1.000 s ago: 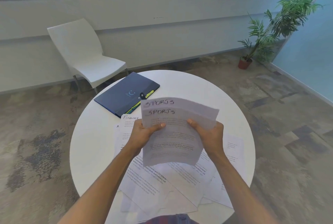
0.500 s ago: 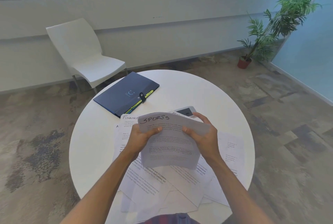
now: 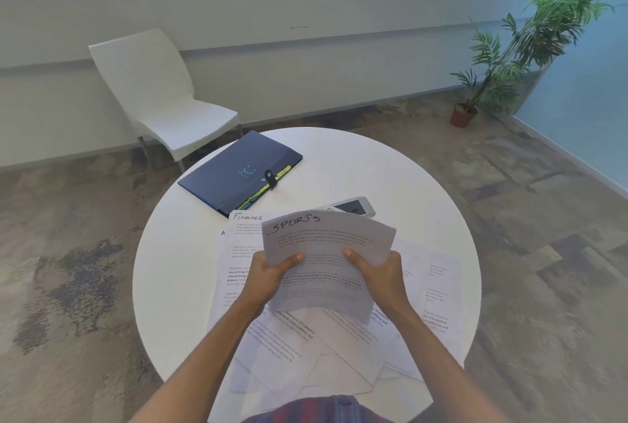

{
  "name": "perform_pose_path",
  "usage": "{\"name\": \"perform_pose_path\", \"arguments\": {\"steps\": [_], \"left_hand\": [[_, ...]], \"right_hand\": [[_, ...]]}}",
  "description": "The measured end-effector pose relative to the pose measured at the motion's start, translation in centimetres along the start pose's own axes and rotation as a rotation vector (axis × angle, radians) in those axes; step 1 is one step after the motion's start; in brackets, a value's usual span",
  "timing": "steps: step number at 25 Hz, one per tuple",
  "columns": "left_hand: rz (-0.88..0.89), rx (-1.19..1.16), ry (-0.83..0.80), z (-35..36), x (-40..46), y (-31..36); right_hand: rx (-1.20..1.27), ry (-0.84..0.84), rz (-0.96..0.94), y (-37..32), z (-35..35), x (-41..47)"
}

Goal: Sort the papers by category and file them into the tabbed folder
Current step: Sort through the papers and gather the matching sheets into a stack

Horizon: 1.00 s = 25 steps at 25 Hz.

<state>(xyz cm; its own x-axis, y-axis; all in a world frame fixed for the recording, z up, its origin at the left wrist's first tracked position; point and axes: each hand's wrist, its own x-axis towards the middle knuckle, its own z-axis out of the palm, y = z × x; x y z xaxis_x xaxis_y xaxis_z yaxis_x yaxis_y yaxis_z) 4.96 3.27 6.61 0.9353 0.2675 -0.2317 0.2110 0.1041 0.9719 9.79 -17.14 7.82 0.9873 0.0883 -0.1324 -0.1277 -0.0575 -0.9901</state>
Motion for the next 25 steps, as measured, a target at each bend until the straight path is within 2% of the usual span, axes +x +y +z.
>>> {"name": "perform_pose_path", "arguments": {"steps": [9, 12, 15, 19, 22, 25], "left_hand": [[-0.039, 0.054, 0.018, -0.2, 0.0, -0.9], [-0.058, -0.020, 0.048, -0.7, 0.3, 0.1], [-0.180, -0.136, 0.084, -1.5, 1.4, 1.4], [-0.334, -0.252, -0.078, -2.4, 1.8, 2.5], [-0.297, -0.263, -0.214, -2.6, 1.4, 2.7], [-0.260, -0.239, -0.197, -2.4, 1.2, 2.8]], "right_hand": [[-0.083, -0.030, 0.048, 1.9, 0.5, -0.1], [-0.131, -0.065, 0.029, 2.0, 0.0, 0.5], [-0.199, -0.151, 0.078, 1.7, -0.8, 1.1], [-0.157, -0.223, 0.135, 0.7, -1.6, 1.4], [-0.105, -0.225, 0.142, 0.0, -1.9, 1.4], [-0.081, -0.246, 0.144, -0.3, -1.6, 1.2]]}}
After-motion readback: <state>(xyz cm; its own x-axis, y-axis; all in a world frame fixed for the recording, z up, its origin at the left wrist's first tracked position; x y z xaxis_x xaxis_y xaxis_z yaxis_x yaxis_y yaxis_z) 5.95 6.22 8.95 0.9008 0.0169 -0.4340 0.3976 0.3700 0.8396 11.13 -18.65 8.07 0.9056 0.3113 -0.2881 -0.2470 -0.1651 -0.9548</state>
